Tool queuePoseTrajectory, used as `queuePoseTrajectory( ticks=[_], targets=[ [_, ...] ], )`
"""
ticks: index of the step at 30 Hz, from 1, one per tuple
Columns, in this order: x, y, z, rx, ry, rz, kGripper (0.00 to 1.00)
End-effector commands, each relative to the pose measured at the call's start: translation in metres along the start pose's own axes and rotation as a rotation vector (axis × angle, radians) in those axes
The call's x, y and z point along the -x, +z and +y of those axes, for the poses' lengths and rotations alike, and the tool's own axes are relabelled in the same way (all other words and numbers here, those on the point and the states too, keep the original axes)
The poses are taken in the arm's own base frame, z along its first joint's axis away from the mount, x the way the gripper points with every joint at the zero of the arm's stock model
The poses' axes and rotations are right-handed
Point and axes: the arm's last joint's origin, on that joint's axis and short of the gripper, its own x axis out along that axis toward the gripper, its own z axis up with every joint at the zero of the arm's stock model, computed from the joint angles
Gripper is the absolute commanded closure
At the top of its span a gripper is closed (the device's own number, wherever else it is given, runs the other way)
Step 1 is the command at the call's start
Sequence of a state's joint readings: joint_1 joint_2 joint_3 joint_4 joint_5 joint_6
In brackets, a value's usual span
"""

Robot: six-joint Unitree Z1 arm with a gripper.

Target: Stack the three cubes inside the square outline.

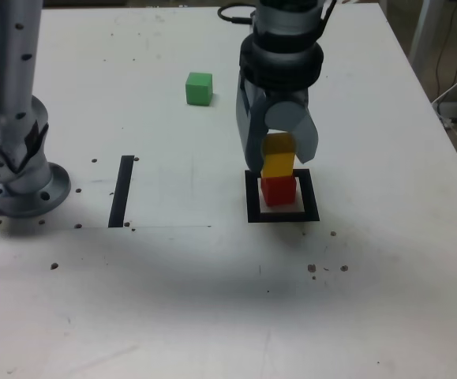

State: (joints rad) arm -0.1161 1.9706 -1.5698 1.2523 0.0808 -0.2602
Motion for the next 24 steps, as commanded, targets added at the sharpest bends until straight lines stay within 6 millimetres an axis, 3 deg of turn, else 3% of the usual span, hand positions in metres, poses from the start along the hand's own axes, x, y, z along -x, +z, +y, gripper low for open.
queuePoseTrajectory(
  ticks=[1, 12, 19, 24],
  targets=[
    [-0.004, 0.003, 0.0, 0.003, -0.002, 0.005, 0.71],
    [-0.017, 0.013, 0.005, 0.023, -0.004, 0.004, 0.69],
    [-0.018, 0.016, 0.01, 0.031, -0.002, 0.003, 0.57],
    [-0.019, 0.016, 0.01, 0.028, 0.0, 0.012, 0.53]
  ],
)
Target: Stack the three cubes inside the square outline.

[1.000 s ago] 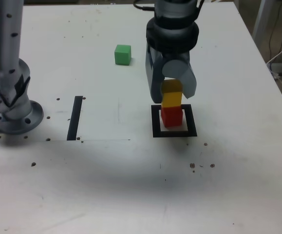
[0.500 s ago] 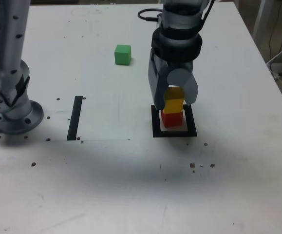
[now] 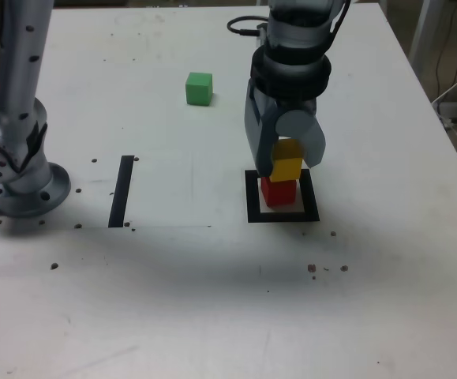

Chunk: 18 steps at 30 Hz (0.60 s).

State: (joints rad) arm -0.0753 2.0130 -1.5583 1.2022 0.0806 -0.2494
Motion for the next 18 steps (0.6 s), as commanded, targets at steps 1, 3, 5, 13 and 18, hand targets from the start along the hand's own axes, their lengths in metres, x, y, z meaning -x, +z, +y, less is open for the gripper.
queuePoseTrajectory(
  ticks=[1, 3, 5, 13, 18],
  targets=[
    [-0.0011, 0.0005, 0.0004, -0.002, 0.002, 0.006, 0.53],
    [-0.0015, -0.0001, 0.0005, -0.002, 0.001, 0.01, 0.53],
    [-0.0018, -0.0007, 0.0005, -0.004, -0.001, 0.013, 0.5],
    [0.0012, -0.0041, 0.0015, -0.016, -0.004, 0.01, 0.15],
    [0.0066, -0.0078, 0.0029, -0.018, -0.005, 0.007, 0.01]
  ],
)
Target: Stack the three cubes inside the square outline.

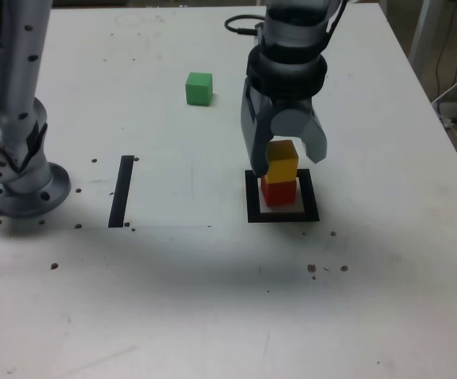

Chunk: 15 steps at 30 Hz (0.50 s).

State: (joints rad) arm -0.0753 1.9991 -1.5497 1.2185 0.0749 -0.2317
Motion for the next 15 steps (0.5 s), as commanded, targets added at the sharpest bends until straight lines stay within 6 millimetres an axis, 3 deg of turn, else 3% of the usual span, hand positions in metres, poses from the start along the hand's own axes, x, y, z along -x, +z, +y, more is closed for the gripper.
queuePoseTrajectory(
  ticks=[1, 15],
  targets=[
    [0.005, -0.003, 0.002, 0.0, -0.002, -0.005, 0.01],
    [0.03, -0.02, 0.008, -0.022, -0.027, -0.018, 0.01]
  ],
)
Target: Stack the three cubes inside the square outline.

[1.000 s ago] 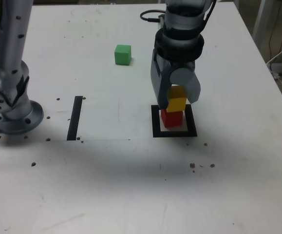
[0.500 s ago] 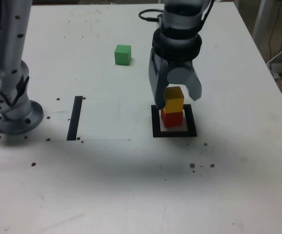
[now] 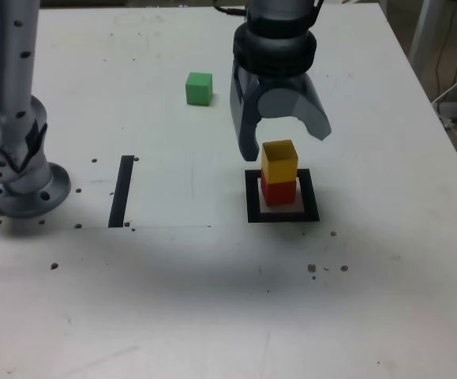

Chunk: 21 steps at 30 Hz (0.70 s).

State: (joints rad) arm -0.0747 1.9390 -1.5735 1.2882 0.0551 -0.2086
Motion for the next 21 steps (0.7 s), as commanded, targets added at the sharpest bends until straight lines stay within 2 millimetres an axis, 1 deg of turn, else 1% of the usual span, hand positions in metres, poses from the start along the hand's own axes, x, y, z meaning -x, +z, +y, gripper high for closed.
queuePoseTrajectory(
  ticks=[1, 6, 10, 13, 17, 21],
  targets=[
    [0.007, -0.005, 0.005, -0.002, -0.005, -0.009, 0.01],
    [0.016, -0.008, 0.025, -0.025, -0.008, -0.008, 0.01],
    [0.023, -0.009, 0.047, -0.073, -0.009, -0.002, 0.01],
    [0.028, -0.014, 0.065, -0.101, 0.003, 0.013, 0.01],
    [0.029, -0.024, 0.09, -0.124, 0.041, 0.034, 0.01],
    [0.025, -0.033, 0.111, -0.127, 0.058, 0.057, 0.01]
  ],
)
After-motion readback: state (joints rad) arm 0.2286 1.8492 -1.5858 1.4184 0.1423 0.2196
